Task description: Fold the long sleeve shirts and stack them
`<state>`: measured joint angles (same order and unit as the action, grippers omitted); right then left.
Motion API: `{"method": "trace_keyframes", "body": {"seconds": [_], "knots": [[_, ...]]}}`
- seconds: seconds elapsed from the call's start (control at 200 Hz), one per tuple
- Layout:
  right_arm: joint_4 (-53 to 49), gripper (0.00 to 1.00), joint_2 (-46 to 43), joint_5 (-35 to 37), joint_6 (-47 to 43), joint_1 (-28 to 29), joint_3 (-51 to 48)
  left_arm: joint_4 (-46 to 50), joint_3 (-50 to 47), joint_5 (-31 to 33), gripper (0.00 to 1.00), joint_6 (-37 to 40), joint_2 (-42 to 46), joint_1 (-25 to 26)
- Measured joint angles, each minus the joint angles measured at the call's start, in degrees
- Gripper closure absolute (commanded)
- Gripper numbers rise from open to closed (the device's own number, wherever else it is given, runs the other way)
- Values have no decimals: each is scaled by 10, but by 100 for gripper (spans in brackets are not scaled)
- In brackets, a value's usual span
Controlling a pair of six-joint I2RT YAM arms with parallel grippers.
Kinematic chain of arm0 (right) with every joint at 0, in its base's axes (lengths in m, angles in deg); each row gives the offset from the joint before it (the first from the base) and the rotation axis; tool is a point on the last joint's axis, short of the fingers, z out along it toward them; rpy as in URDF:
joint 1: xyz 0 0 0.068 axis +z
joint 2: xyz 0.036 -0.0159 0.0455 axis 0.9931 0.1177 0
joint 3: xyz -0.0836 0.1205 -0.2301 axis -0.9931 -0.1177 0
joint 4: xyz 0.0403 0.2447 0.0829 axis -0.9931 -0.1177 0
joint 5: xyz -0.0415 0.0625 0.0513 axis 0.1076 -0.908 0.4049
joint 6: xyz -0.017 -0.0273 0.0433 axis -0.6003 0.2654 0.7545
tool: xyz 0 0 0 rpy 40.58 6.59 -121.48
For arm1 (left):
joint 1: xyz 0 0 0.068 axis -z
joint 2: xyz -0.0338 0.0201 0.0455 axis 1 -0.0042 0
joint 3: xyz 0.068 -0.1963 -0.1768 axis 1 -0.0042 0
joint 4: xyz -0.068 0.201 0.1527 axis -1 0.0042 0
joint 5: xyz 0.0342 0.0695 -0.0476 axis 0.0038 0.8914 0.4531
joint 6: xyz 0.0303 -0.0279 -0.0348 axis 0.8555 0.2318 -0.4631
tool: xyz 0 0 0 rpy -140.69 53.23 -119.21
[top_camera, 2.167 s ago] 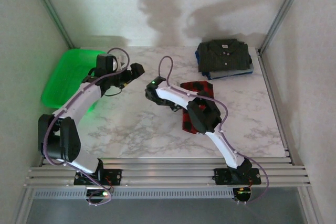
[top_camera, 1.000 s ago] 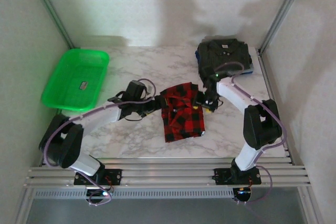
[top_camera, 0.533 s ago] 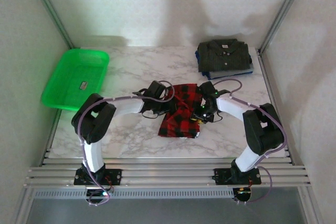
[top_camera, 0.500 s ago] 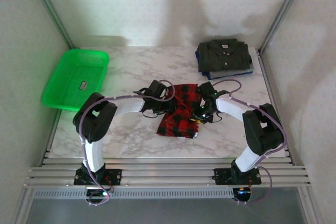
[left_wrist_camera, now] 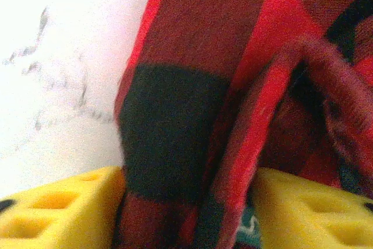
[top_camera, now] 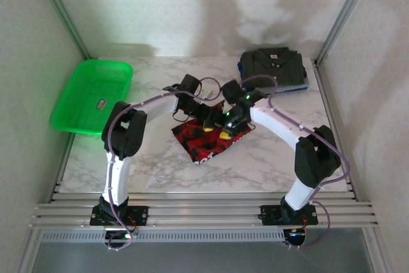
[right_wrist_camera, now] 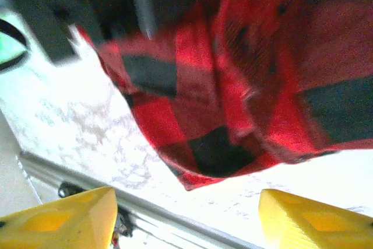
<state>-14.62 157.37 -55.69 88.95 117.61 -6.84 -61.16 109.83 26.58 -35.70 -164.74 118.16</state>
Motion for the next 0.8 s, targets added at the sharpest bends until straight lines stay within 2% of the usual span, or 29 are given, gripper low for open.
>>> {"method": "trace_keyframes", "body": {"seconds": [0.115,0.205,0.285,0.425,0.576,0.686,0.801], "knots": [[-71,25,-3,113,-128,-44,64,15,50,-5,24,20,-22,0],[-82,24,-13,192,-241,-56,55,12,76,-5,22,17,-26,0],[-73,24,-16,221,-324,-62,27,-5,84,-4,18,1,-22,-2],[-33,24,-12,211,-414,-95,-15,-37,70,3,15,-44,10,-10],[20,24,34,176,-464,-132,-13,-69,22,11,14,-96,95,-19],[46,24,89,131,-483,-142,-1,-100,-51,26,12,-141,188,-20],[54,25,139,89,-494,-145,25,-145,-171,44,9,-200,296,-20]]}}
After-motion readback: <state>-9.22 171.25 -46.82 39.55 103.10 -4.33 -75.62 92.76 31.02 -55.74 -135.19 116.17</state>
